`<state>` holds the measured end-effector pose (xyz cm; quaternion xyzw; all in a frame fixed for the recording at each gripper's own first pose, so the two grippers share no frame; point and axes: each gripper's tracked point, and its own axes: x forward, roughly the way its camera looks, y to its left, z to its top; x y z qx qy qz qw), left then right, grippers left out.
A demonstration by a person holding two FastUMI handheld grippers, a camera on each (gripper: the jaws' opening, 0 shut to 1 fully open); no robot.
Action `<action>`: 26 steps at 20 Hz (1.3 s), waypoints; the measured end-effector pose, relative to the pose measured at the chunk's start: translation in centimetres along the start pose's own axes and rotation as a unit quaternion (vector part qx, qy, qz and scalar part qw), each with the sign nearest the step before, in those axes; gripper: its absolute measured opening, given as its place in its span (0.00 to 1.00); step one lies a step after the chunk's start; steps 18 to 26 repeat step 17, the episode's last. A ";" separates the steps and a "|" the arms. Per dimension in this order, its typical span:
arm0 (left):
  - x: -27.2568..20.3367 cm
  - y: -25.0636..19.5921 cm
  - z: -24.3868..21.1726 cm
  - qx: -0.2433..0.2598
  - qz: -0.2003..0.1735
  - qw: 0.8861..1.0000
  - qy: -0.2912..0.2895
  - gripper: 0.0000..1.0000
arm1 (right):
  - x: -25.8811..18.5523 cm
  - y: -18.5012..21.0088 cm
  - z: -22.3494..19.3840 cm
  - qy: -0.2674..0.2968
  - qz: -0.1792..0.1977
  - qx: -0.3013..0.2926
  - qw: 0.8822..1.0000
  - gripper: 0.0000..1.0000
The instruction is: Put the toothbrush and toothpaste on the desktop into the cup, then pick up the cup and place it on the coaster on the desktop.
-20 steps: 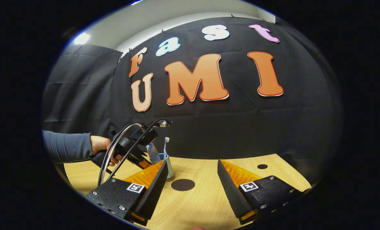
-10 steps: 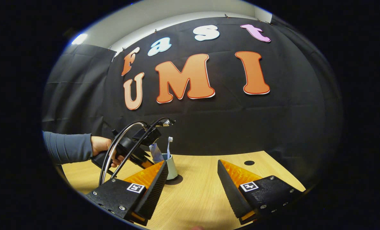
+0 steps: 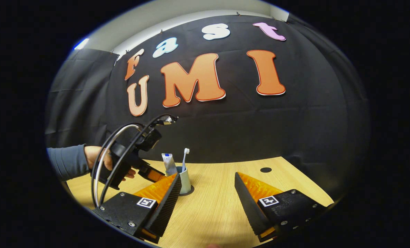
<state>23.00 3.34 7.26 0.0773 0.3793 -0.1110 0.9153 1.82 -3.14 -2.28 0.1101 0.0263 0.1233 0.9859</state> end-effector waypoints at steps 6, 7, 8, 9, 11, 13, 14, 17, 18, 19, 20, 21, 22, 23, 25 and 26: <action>-8.2 1.1 2.3 0.004 0.054 0.976 -0.209 0.99 | -0.5 2.0 2.6 -0.037 -0.027 -0.031 0.998 0.93; -9.3 1.6 2.3 -0.002 0.063 0.971 -0.232 0.99 | -0.6 2.7 2.8 -0.040 -0.024 -0.037 0.998 0.93; -10.7 1.9 2.2 -0.004 0.064 0.966 -0.251 0.98 | -0.6 3.3 2.9 -0.042 -0.020 -0.042 0.998 0.93; -12.5 2.4 1.6 -0.015 0.069 0.963 -0.259 0.98 | -0.6 4.3 2.7 -0.039 -0.011 -0.043 0.998 0.93; -15.7 3.1 0.4 -0.026 0.084 0.949 -0.302 0.98 | -0.7 6.6 2.2 -0.037 0.007 -0.049 0.998 0.93; -18.0 4.1 -0.6 -0.027 0.106 0.939 -0.326 0.98 | -0.6 8.0 1.8 -0.039 0.013 -0.064 0.997 0.93; -18.9 4.8 -1.0 -0.038 0.116 0.928 -0.351 0.98 | -0.5 8.6 1.9 -0.043 0.014 -0.068 0.997 0.93; -21.7 6.5 -1.8 -0.064 0.129 0.902 -0.406 0.98 | -0.4 9.6 2.3 -0.055 0.014 -0.070 0.996 0.98; -21.7 6.5 -1.8 -0.064 0.129 0.902 -0.406 0.98 | -0.4 9.6 2.3 -0.055 0.014 -0.070 0.996 0.98; -21.7 6.5 -1.8 -0.064 0.129 0.902 -0.406 0.98 | -0.4 9.6 2.3 -0.055 0.014 -0.070 0.996 0.98; -21.7 6.5 -1.8 -0.064 0.129 0.902 -0.406 0.98 | -0.4 9.6 2.3 -0.055 0.014 -0.070 0.996 0.98; -21.7 6.5 -1.8 -0.064 0.129 0.902 -0.406 0.98 | -0.4 9.6 2.3 -0.055 0.014 -0.070 0.996 0.98; -21.7 6.5 -1.8 -0.064 0.129 0.902 -0.406 0.98 | -0.4 9.6 2.3 -0.055 0.014 -0.070 0.996 0.98; -21.7 6.5 -1.8 -0.064 0.129 0.902 -0.406 0.98 | -0.4 9.6 2.3 -0.055 0.014 -0.070 0.996 0.98; -21.7 6.5 -1.8 -0.064 0.129 0.902 -0.406 0.98 | -0.4 9.6 2.3 -0.055 0.014 -0.070 0.996 0.98; -21.7 6.5 -1.8 -0.064 0.129 0.902 -0.406 0.98 | -0.4 9.6 2.3 -0.055 0.014 -0.070 0.996 0.98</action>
